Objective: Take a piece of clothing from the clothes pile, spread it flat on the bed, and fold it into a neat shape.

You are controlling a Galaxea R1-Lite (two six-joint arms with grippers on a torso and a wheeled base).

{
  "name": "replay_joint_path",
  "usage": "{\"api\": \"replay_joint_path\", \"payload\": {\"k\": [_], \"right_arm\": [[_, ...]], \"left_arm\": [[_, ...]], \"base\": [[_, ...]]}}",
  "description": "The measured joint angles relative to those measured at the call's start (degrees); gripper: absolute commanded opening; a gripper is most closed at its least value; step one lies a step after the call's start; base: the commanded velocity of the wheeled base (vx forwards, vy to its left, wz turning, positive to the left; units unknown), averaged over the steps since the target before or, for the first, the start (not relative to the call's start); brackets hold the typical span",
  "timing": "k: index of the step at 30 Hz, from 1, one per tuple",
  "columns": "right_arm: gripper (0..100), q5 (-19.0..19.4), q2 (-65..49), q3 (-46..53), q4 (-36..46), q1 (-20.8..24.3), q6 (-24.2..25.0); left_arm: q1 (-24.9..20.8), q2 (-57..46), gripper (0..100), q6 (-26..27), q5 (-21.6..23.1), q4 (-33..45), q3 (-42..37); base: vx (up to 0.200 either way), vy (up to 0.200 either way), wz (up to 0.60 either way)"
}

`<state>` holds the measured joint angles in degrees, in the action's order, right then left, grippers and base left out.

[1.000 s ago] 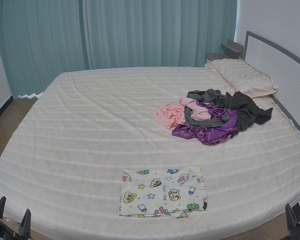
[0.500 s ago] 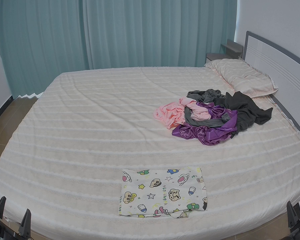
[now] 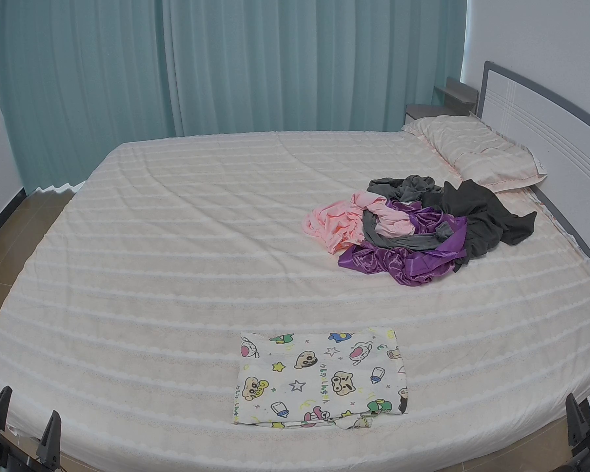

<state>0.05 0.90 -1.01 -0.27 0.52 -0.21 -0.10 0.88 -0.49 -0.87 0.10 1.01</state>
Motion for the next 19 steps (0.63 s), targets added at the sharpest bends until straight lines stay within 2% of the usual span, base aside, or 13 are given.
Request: {"api": "replay_joint_path", "payload": {"k": [19], "right_arm": [[100, 0.1, 0.0, 0.0, 0.0, -0.1, -0.1]], "left_arm": [[0.0, 0.0, 100, 0.0, 0.0, 0.0, 0.0]], "base": [[0.000, 0.000, 0.00]]}}
